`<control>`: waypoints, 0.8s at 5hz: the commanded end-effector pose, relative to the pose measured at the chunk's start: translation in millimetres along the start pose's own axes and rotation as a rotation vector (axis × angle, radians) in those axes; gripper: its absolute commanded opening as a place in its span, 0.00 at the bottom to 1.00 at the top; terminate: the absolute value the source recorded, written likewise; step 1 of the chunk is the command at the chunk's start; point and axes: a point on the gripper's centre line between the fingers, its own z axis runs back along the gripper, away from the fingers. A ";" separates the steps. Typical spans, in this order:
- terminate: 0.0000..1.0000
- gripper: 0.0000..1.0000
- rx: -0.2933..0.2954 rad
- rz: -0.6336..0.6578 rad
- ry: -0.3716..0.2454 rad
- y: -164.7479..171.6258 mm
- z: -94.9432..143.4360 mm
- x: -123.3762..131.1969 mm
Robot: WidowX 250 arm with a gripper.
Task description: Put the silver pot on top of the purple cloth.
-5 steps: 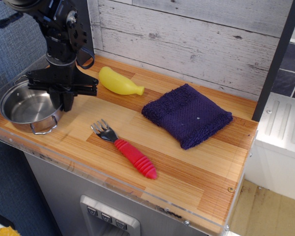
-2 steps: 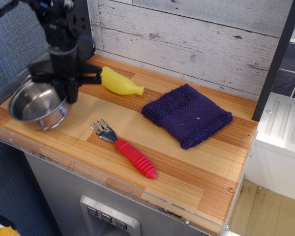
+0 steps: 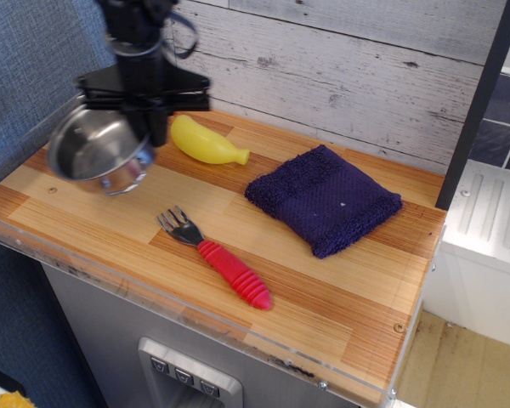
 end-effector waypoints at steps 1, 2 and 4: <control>0.00 0.00 -0.112 -0.096 -0.119 -70.2 42.5 16.2; 0.00 0.00 -0.150 -0.135 -0.118 -96.5 45.7 13.8; 0.00 0.00 -0.212 -0.306 -0.086 -136.3 39.1 -3.0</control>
